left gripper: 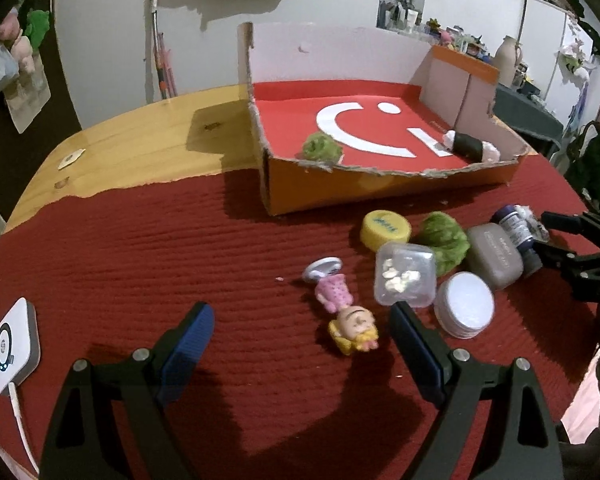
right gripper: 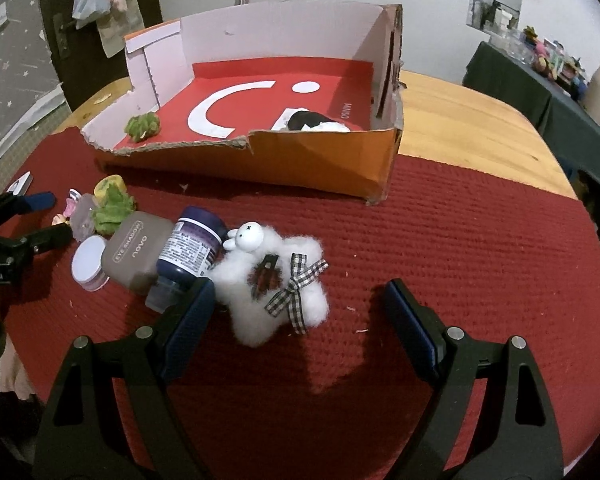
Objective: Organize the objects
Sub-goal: 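Grasp the pink doll figurine with the left tool while the right tool grasps the white sheep plush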
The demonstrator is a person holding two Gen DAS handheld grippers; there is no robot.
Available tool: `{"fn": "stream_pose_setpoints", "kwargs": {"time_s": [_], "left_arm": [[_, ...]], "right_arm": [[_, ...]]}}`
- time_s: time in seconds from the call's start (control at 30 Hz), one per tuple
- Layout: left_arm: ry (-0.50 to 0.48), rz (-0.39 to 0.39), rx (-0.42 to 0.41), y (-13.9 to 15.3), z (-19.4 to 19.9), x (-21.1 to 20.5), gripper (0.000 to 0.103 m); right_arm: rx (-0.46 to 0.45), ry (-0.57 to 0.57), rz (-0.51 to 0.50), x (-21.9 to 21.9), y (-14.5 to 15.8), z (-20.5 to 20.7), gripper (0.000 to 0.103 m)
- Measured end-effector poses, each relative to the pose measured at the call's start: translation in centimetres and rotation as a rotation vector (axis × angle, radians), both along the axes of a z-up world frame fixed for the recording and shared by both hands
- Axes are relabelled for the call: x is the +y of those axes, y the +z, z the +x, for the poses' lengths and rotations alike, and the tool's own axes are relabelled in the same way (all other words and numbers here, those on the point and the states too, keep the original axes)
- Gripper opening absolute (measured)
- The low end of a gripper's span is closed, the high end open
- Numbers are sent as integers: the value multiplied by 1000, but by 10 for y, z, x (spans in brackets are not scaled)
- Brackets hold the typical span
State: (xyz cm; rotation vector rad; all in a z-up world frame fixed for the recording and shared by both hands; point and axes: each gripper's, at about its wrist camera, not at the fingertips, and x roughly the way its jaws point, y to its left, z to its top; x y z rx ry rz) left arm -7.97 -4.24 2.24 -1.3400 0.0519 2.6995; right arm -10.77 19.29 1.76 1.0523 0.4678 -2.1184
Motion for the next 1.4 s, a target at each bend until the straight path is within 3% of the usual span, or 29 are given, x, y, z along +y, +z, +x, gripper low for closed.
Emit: {"fn": "stream_pose_setpoints", "kwargs": {"time_s": [0.27,0.7,0.93,1.17,1.3,1.33,1.4], "left_arm": [[5,-2,-9,-1,-4,-8,90],[-22,12,17,-1,-2,-1,76],[-41,15,38,-1,-3,4,72],[-51,26,55,0,-3,7,51],[-66,63,69,1,1,8,24],[-68,64,75,1,2,8,23],[-64,59,89,1,4,10,22]], "right_arm": [[-1,9,3,0,0,-1,86],[8,20,-10,-1,-1,-1,85],[10,25,-13,-3,-1,-1,79],[20,56,-15,-9,-1,2,59],[24,79,-44,-9,-2,5,46],[21,80,-55,-8,-2,5,38],[3,80,-91,-3,-1,4,32]]}}
